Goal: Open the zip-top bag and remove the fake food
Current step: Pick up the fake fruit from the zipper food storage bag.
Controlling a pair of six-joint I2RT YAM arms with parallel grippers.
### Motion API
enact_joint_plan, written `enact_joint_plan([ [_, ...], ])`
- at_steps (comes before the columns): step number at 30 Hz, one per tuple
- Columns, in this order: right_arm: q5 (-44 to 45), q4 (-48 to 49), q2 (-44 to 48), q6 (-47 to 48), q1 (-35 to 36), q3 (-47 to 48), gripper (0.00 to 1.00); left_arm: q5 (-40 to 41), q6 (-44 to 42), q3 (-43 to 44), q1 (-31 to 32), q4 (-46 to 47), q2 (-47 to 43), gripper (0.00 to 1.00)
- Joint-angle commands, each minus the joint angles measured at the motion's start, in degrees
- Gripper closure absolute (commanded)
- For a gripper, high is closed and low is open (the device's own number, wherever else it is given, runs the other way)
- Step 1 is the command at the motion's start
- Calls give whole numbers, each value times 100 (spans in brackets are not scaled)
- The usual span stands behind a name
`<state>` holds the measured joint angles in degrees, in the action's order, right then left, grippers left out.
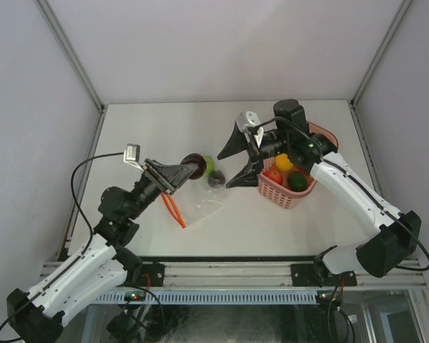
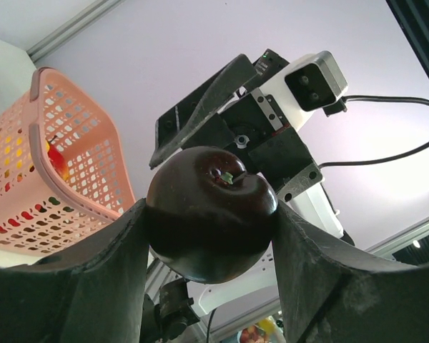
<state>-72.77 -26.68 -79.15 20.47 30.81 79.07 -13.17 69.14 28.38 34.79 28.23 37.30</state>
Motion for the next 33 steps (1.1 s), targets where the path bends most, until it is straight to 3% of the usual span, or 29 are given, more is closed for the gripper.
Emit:
enact_joint_plan([
  [1,313,774,190,-776,129,-98,5,69,95,-30,126,430,88,82],
  [5,359,1228,192,-1262,173,-193,4,83,150,-84,216,491,254,83],
  [23,1355,1715,177,-1341,677,-515,4,218,511,1,581,772,1022,83],
  [26,1444,1635,159,-1195,778,-520,7,252,553,-2,591,772,1008,83],
  [33,1523,1478,128,-860,910,-517,31,304,620,-61,596,772,950,82],
])
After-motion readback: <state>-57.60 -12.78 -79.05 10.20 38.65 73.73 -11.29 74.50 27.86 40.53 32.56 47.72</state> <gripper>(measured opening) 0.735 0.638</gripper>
